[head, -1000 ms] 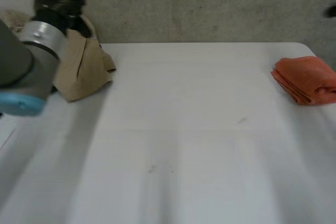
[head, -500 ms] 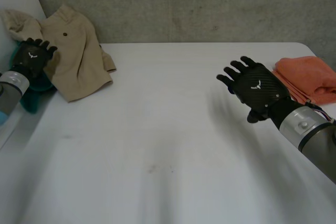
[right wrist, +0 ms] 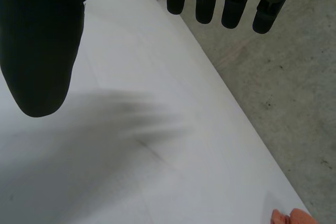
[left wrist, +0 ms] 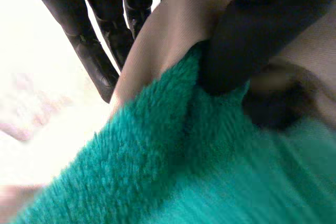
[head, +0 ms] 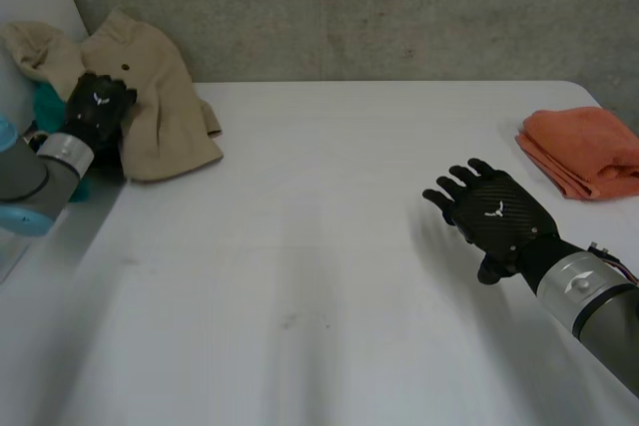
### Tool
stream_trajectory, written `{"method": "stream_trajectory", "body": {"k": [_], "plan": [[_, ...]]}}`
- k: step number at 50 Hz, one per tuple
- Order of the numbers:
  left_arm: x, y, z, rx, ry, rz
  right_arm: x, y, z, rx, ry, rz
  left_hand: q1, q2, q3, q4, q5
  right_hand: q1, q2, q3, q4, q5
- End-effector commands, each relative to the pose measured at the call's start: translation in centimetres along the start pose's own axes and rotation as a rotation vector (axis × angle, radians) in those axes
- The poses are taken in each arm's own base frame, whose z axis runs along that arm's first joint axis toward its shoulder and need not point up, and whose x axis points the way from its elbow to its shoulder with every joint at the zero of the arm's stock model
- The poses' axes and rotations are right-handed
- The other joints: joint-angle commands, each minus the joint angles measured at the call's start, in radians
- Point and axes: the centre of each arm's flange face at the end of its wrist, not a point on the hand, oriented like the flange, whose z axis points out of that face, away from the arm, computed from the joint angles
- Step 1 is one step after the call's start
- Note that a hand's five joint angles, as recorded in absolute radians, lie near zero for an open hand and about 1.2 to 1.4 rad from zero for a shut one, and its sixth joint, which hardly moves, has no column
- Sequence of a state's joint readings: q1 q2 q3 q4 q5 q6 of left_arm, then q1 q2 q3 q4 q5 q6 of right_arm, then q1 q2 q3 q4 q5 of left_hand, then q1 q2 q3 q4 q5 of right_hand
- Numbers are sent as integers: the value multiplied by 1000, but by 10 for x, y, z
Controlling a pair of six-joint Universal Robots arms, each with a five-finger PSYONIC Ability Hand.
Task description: Fold the laundry.
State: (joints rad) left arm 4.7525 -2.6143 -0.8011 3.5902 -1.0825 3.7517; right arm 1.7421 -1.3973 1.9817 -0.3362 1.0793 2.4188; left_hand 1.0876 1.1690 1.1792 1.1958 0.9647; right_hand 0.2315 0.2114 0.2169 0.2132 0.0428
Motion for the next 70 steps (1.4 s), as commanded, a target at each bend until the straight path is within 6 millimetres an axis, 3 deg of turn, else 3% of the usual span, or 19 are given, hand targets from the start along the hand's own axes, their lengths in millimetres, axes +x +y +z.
{"method": "stream_trajectory", "body": {"k": [1,4,5,8,9,17,18,19,20,22,26,32,36,44,58,62,66,67,70], "plan": [[24,-134,-24,189,58,-61,24,-2,3,-1,87,-14,309,227,217,200,257,-57,-37,-42,-39,-43],[45,-177,-42,240,118,-114,35,-6,4,-7,142,-27,309,227,217,200,257,-57,-37,-42,-39,-43],[55,-206,-57,275,155,-149,37,-6,5,-11,154,-28,309,227,217,200,257,-57,-37,-42,-39,-43],[75,-244,-85,319,222,-211,44,-7,6,-21,188,-29,309,227,217,200,257,-57,-37,-42,-39,-43],[90,-262,-105,335,276,-256,45,-7,6,-24,194,-27,309,227,217,200,257,-57,-37,-42,-39,-43],[193,-298,-199,302,615,-418,54,-1,5,-44,225,-7,309,227,217,200,257,-57,-37,-42,-39,-43],[200,-298,-205,293,638,-421,53,-1,5,-46,224,0,309,227,217,200,257,-57,-37,-42,-39,-43],[206,-298,-211,283,656,-422,53,-1,5,-45,224,6,71,-11,-21,-38,19,-57,-37,-42,-39,-43],[215,-296,-220,255,682,-425,53,-1,6,-45,223,16,-472,-554,-564,-580,-524,-57,-37,-42,-39,-43],[217,-293,-224,221,687,-426,53,0,6,-45,222,24,-832,-913,-923,-940,-883,-57,-37,-42,-39,-43],[207,-288,-226,136,648,-419,52,0,6,-45,217,37,-909,-991,-1001,-1018,-961,-57,-37,-42,-39,-43],[155,-278,-215,6,485,-421,52,0,6,-45,215,43,-868,-950,-960,-977,-920,-57,-37,-42,-39,-43],[136,-263,-222,-117,430,-423,51,0,5,-50,210,55,-807,-888,-899,-915,-859,-57,-37,-42,-39,-43],[150,-239,-253,-292,423,-399,43,-7,-4,-94,149,92,-748,-829,-839,-856,-799,-57,-37,-42,-39,-43],[192,-193,-237,-335,394,-292,29,-8,-8,-103,109,99,-560,-642,-652,-668,-612,-57,-37,-42,-39,-43],[195,-182,-235,-357,405,-241,29,-6,-9,-109,110,102,-361,-442,-453,-469,-413,-57,-37,-42,-39,-43],[195,-179,-231,-351,399,-212,28,-6,-9,-112,110,103,17,-64,-74,-91,-34,-57,-37,-42,-39,-43],[192,-178,-225,-348,378,-209,28,-6,-9,-112,110,103,265,184,174,157,214,-57,-37,-42,-39,-43],[184,-180,-212,-324,319,-208,29,-6,-9,-109,114,103,309,227,217,200,257,-57,-37,-42,-39,-43]]}}
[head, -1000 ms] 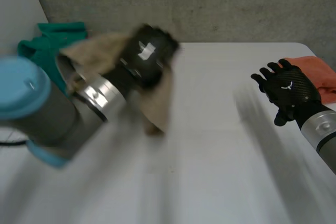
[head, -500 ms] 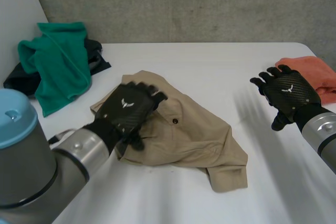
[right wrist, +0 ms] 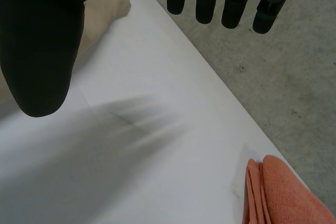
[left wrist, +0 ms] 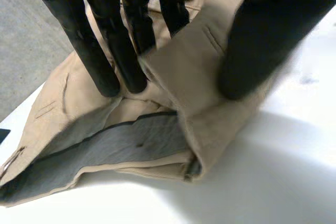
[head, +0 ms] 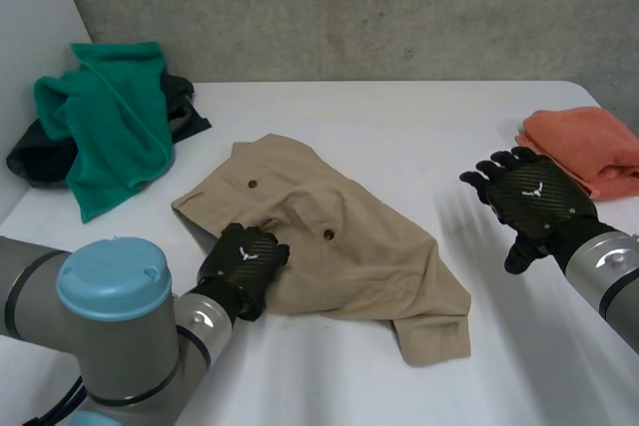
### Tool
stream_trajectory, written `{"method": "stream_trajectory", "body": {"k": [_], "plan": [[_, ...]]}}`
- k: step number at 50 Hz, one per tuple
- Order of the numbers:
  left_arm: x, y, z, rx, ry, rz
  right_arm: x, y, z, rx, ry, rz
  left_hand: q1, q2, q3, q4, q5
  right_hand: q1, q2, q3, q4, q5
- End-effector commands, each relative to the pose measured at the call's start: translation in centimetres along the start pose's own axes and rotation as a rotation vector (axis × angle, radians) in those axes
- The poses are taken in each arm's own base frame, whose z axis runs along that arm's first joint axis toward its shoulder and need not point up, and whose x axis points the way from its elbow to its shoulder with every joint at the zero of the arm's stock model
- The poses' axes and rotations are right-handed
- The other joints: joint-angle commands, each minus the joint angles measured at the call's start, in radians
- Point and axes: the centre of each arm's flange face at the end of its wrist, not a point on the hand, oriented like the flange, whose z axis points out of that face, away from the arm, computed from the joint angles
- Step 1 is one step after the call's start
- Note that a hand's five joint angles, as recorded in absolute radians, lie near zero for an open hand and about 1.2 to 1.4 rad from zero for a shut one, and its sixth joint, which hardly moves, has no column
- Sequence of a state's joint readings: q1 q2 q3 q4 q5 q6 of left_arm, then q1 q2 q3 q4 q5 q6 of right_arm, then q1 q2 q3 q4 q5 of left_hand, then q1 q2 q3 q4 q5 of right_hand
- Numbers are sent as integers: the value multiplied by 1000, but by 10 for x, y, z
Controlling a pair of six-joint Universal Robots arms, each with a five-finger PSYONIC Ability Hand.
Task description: Fold the laundry.
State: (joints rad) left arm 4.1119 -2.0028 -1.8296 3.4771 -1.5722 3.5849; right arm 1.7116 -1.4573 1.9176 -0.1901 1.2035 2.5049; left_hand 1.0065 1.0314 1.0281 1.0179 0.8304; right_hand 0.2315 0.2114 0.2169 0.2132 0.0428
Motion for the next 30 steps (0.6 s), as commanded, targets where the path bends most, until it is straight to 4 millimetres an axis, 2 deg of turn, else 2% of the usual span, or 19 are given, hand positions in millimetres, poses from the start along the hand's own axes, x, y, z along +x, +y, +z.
{"method": "stream_trajectory", "body": {"k": [1,3,4,7,8,9,11,12,14,16,19,20,23,24,26,30], "plan": [[-29,-16,18,55,-135,12,1,0,0,1,5,1,390,365,368,378,391,-57,-37,-42,-39,-43],[-44,-26,24,86,-209,13,1,-1,-1,3,6,-2,390,365,368,378,391,-57,-37,-42,-39,-43],[-66,-42,28,136,-300,27,1,-2,-1,7,8,-2,390,365,368,378,391,-57,-37,-42,-39,-43],[-106,-74,30,238,-448,69,2,-4,-1,12,10,-5,390,365,368,378,391,-57,-37,-42,-39,-43],[-130,-95,29,310,-533,107,2,-4,-1,14,13,-6,390,365,368,378,391,-57,-37,-42,-39,-43],[-141,-104,28,346,-573,130,2,-5,-1,16,12,-5,390,365,368,378,391,-57,-37,-42,-39,-43],[-157,-124,27,424,-639,163,3,-6,-1,17,17,-7,390,365,368,378,391,-57,-37,-42,-39,-43],[-166,-145,25,509,-680,194,4,-6,-2,18,21,-2,390,365,368,378,391,-57,-37,-42,-39,-43],[-168,-164,23,593,-694,217,4,-7,-2,18,23,8,390,365,368,378,391,-57,-37,-42,-39,-43],[-161,-190,20,713,-657,234,4,-7,-2,18,22,35,390,365,368,378,391,-57,-37,-42,-39,-43],[-143,-203,23,792,-563,230,6,-7,-2,18,28,59,390,365,368,378,391,-57,-37,-42,-39,-43],[-128,-207,26,831,-485,208,7,-6,-2,16,34,71,390,365,368,378,391,-57,-37,-42,-39,-43],[-102,-209,32,876,-355,162,8,-7,-3,19,39,77,390,365,368,378,391,-57,-37,-42,-39,-43],[-84,-207,35,892,-264,126,9,-7,-3,20,41,80,390,365,368,378,391,-57,-37,-42,-39,-43],[-67,-203,38,901,-171,87,10,-6,-3,17,47,85,390,365,368,378,391,-57,-37,-42,-39,-43],[-15,-187,45,881,95,-5,12,-6,-3,8,69,101,390,365,368,378,391,-57,-37,-42,-39,-43]]}}
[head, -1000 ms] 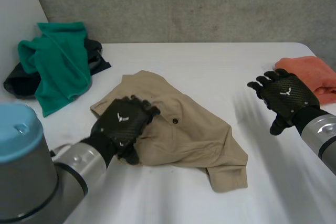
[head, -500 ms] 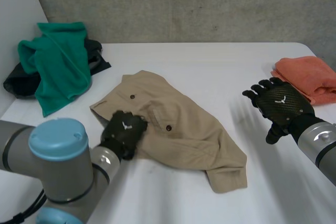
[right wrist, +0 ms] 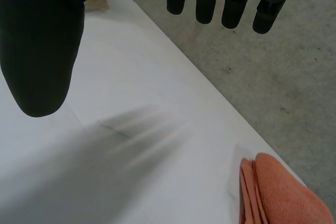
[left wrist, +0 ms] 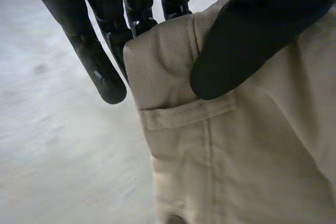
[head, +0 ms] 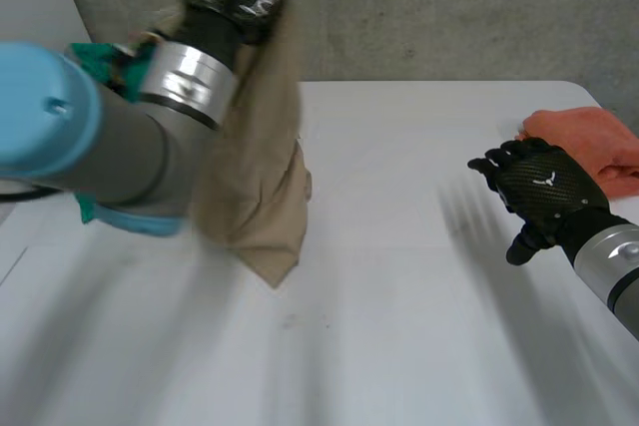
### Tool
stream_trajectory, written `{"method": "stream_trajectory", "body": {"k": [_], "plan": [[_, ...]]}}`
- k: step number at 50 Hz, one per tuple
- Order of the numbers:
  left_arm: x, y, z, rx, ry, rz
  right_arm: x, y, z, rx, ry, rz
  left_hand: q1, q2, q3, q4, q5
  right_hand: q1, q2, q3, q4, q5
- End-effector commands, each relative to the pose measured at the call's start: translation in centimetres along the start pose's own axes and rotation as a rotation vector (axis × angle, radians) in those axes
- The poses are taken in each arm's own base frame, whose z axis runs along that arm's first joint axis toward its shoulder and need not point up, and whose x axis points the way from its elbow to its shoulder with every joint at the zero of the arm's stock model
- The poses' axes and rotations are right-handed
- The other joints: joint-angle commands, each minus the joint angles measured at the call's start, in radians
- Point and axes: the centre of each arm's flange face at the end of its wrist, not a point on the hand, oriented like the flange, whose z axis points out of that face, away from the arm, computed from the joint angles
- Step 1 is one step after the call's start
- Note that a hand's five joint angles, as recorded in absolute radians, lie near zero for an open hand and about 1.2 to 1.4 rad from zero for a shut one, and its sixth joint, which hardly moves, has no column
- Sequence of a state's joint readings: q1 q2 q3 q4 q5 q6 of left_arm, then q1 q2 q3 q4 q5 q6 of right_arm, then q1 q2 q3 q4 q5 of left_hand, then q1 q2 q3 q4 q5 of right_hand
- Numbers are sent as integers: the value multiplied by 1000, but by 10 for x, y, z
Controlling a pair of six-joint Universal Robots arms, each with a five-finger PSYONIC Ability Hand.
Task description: Fold the laundry.
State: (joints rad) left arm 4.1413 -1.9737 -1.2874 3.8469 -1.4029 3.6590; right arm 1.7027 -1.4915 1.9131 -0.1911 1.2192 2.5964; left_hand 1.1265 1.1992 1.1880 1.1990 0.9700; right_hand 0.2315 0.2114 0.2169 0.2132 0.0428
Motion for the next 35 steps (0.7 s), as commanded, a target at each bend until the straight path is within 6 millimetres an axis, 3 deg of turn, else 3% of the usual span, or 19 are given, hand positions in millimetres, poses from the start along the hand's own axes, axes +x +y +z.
{"method": "stream_trajectory", "body": {"k": [1,3,5,6,7,12,16,21,23,27,35], "plan": [[91,2,-34,-24,345,-346,5,0,0,-12,36,22,270,197,208,197,252,-57,-37,-42,-39,-43],[118,4,-53,-71,465,-446,8,1,0,-19,63,23,139,67,78,67,121,-57,-37,-42,-39,-43],[131,6,-65,-111,534,-492,13,2,1,-27,87,24,-335,-408,-396,-408,-353,-57,-37,-42,-39,-43],[140,7,-75,-142,583,-514,20,5,2,-34,112,26,-727,-800,-789,-800,-745,-57,-37,-42,-39,-43],[143,6,-79,-156,600,-520,24,6,2,-38,126,28,-809,-882,-871,-882,-827,-57,-37,-42,-39,-43],[145,-4,-88,-186,626,-532,39,8,6,-30,166,26,-860,-933,-922,-933,-878,-57,-37,-42,-39,-43],[121,-18,-81,-184,558,-513,41,3,8,-4,147,16,-860,-933,-922,-933,-878,-57,-37,-42,-39,-43],[66,-22,-80,-271,366,-461,40,-12,8,54,94,-11,-840,-912,-901,-912,-858,-57,-37,-42,-39,-43],[53,-24,-84,-307,315,-447,39,-19,4,73,75,-24,-828,-901,-889,-900,-846,-57,-37,-42,-39,-43],[33,-22,-103,-432,209,-409,30,-33,-13,62,-5,-60,-804,-877,-866,-877,-822,-57,-37,-42,-39,-43],[29,18,-175,-839,163,-174,-5,-5,-26,-164,-206,22,-705,-777,-766,-777,-723,306,326,320,324,320]]}}
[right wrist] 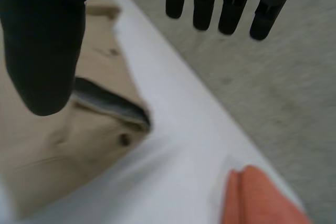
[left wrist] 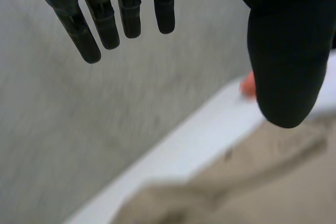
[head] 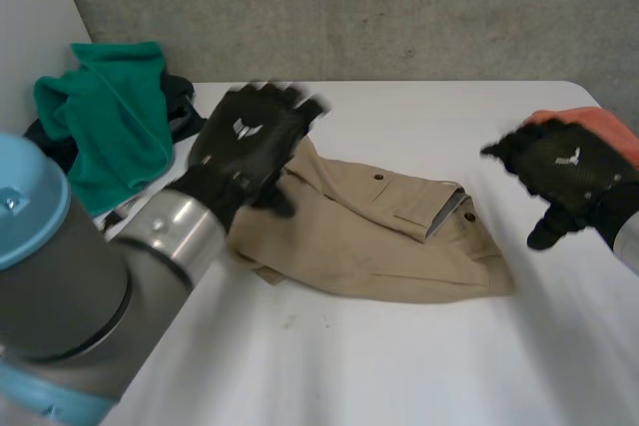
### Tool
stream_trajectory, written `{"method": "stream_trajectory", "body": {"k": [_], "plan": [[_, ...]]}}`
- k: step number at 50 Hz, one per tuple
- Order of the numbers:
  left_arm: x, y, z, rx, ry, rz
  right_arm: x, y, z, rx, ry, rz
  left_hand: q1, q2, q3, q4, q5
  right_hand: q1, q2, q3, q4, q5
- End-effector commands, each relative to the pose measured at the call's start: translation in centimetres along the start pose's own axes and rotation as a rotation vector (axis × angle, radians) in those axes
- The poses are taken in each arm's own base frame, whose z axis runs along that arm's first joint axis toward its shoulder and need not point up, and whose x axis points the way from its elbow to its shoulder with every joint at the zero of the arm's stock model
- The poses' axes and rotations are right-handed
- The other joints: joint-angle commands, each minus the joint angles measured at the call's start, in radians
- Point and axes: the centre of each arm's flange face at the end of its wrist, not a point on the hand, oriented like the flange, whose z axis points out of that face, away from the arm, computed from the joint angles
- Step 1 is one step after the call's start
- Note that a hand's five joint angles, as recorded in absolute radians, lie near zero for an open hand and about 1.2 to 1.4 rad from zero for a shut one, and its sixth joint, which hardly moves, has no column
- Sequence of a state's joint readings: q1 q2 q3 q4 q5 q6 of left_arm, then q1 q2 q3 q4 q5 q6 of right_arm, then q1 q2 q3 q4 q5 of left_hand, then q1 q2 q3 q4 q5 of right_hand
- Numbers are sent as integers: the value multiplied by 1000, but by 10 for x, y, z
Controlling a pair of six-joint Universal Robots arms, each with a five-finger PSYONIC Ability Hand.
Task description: Fold the laundry.
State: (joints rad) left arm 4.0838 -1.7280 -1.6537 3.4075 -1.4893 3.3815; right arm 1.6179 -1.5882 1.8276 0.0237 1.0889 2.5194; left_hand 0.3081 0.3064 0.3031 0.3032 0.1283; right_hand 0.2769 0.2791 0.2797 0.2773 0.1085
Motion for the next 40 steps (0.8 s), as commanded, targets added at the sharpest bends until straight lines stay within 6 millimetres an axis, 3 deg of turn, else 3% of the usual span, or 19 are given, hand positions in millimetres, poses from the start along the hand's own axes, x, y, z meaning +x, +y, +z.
{"method": "stream_trajectory", "body": {"k": [1,4,7,13,18,22,29,30,33,34,36,40], "plan": [[-7,59,-37,-337,-110,138,-34,22,-7,-180,-175,79,128,130,133,133,134,260,258,257,260,254],[-4,79,-38,-391,-100,146,-46,35,2,-224,-195,98,134,136,140,139,140,257,255,254,257,251],[-7,92,-26,-374,-122,145,-51,47,11,-234,-163,134,120,121,125,125,125,251,249,249,251,245],[-28,98,-5,-293,-180,147,-52,64,26,-223,-109,201,155,157,160,160,160,243,240,240,242,236],[-24,118,4,-325,-104,138,-54,74,35,-214,-103,205,211,212,216,216,216,248,246,246,248,242],[-20,134,7,-359,-73,159,-58,78,41,-209,-109,195,424,426,429,429,429,251,249,249,251,245],[-29,136,15,-355,-92,182,-62,86,50,-214,-93,172,912,914,917,917,917,269,267,266,269,263],[-31,135,17,-349,-93,186,-62,88,51,-217,-86,168,1046,1048,1051,1051,1051,336,334,333,335,330],[-33,132,21,-337,-100,194,-61,87,53,-218,-73,163,1088,1090,1093,1093,1093,611,609,609,611,605],[-33,130,22,-331,-102,197,-59,86,54,-215,-66,161,1088,1090,1093,1093,1093,871,869,868,871,865],[-33,128,23,-323,-102,199,-58,84,55,-210,-64,158,1088,1090,1093,1093,1093,1110,1108,1108,1110,1104],[-36,115,27,-287,-115,201,-53,80,57,-196,-47,151,1088,1090,1093,1093,1093,1119,1117,1117,1119,1113]]}}
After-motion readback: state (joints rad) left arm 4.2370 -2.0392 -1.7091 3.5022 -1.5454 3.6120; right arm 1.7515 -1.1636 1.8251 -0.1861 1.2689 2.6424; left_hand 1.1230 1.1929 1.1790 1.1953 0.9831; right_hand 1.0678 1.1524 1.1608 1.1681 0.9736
